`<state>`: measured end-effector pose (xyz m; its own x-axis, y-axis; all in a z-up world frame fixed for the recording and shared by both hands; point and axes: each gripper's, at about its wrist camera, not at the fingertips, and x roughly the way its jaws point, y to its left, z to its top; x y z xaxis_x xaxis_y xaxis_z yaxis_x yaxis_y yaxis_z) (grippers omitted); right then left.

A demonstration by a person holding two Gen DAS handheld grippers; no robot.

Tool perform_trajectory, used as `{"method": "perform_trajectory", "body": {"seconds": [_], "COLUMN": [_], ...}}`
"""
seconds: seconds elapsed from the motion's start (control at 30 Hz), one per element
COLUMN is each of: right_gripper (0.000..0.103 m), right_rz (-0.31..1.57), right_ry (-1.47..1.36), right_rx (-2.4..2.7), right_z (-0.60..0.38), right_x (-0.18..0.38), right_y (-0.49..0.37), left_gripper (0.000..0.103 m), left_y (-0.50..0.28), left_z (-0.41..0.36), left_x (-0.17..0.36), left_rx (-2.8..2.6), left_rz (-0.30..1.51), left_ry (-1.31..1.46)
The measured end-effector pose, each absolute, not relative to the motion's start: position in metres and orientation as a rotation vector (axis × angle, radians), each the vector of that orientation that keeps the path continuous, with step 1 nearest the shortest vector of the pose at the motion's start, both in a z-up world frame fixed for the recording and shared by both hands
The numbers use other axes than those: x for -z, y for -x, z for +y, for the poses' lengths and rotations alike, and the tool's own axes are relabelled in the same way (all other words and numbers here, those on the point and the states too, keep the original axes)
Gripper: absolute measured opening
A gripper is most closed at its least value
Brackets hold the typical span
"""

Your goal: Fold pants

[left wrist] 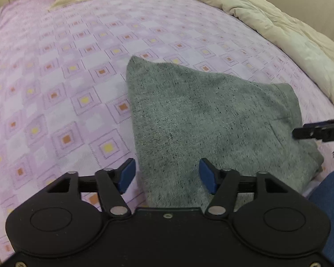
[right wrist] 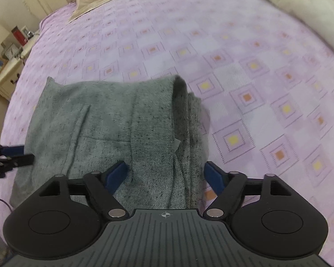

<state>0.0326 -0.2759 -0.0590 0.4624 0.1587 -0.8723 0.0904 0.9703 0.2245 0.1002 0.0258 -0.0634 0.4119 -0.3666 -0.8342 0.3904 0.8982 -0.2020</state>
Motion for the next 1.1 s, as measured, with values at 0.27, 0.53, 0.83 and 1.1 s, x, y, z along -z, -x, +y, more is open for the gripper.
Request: {"method": "perform_trajectory", "body": {"seconds": [0.27,0.53,0.83,1.1], "right_gripper": [0.1,0.103,0.103,0.032], "right_rz": [1.06,1.029,0.952,0.98], "right_ry": [-0.291,-0.186,-0.162,-0.079], "right_rx": [-0.111,-0.145,-0.163,-0.177], "right_z": [-0.28,-0.269,-0.268,-0.253], "right_x": [0.069,0.071,0.073,0.044], "right_y": [-0.029,-0.032,-0.027,-0.027], "left_gripper": [0.09,0.103,0.103,0.058], "left_y": [-0.116,-0.117,-0.12,-0.118], "left_z": [0.012,-0.011,-0.015,-0.008], "left_x": [0.084,0.09,0.091,0.08], "left_rx": [0.465,0.453,0.434,0.393], "left_rz": [1.102,1.069,1.077,1.045], "left_ry": [0.034,-0.049,-0.049,0.036]}}
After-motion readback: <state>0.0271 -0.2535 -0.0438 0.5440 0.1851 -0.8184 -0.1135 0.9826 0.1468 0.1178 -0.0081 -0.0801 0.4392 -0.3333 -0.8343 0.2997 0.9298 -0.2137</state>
